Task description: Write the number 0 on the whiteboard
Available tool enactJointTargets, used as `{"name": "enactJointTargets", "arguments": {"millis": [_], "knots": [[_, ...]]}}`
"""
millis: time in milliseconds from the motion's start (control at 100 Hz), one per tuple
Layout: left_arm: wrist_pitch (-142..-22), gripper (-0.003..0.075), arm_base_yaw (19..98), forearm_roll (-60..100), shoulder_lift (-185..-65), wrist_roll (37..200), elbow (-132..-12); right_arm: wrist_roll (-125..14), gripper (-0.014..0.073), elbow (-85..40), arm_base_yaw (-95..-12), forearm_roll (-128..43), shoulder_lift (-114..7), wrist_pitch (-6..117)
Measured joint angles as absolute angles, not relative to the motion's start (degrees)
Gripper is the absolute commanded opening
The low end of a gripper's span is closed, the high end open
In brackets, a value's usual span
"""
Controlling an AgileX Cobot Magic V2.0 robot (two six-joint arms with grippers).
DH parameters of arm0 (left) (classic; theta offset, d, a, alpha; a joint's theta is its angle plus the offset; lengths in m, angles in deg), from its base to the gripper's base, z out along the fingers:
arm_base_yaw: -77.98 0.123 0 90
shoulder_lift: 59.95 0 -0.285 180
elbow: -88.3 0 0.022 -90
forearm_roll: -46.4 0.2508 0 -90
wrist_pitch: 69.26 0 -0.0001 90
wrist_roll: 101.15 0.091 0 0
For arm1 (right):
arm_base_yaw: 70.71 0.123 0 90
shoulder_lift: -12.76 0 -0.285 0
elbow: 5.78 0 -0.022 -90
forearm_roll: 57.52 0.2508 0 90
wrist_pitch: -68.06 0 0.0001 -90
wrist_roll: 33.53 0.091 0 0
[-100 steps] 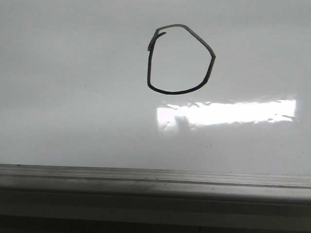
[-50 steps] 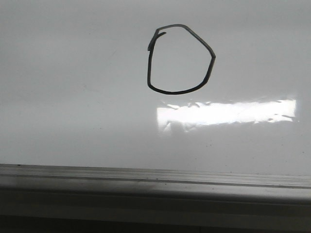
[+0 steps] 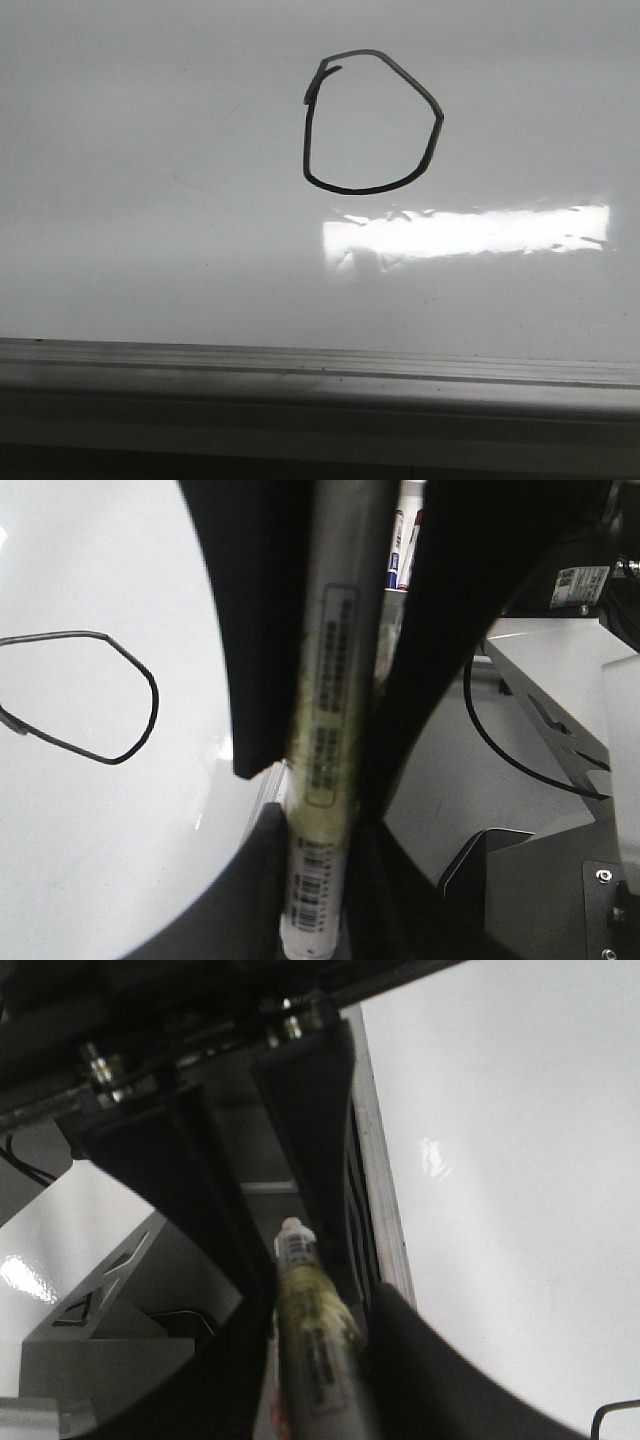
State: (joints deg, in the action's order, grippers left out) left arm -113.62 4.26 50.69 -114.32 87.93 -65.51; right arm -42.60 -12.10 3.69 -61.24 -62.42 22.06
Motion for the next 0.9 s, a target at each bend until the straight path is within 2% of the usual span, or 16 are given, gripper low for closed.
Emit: {"name": "enactJointTargets", "arguments": {"millis": [50, 100, 320, 390, 460, 590, 670, 900], "knots": [[-113.9, -0.002, 4.3, 51.0, -114.4, 87.6, -65.5, -42.6, 0.045, -12.1, 3.7, -61.6, -62.3, 22.9], [-114.1, -0.002, 4.3, 51.3, -114.5, 87.6, -65.5, -42.6, 0.0483, -12.1, 3.7, -62.2, -61.9, 23.6], [-114.0, -0.002, 6.1, 54.2, -114.6, 81.6, -65.5, -39.2, 0.0467, -12.1, 3.6, -69.3, -56.8, 24.4], [-113.3, -0.002, 7.9, 57.3, -114.6, 76.7, -65.5, -34.6, 0.0388, -12.1, 2.9, -73.6, -54.0, 23.4], [-112.2, -0.002, 10.3, 60.5, -114.6, 70.9, -65.5, -29.2, 0.0258, -12.1, 2.2, -78.2, -51.0, 20.7], [-106.3, -0.002, 15.8, 63.8, -114.7, 60.4, -64.4, -21.1, -0.0078, -12.6, 1.7, -84.6, -44.9, 14.4], [-100.4, -0.002, 19.2, 64.3, -115.1, 55.1, -62.0, -18.6, -0.0044, -15.0, 1.7, -85.6, -41.0, 13.1], [-89.4, -0.002, 30.7, 64.5, -120.3, 44.5, -55.5, -7.3, -0.0046, -28.1, 1.7, -89.6, -29.8, 11.8]]}}
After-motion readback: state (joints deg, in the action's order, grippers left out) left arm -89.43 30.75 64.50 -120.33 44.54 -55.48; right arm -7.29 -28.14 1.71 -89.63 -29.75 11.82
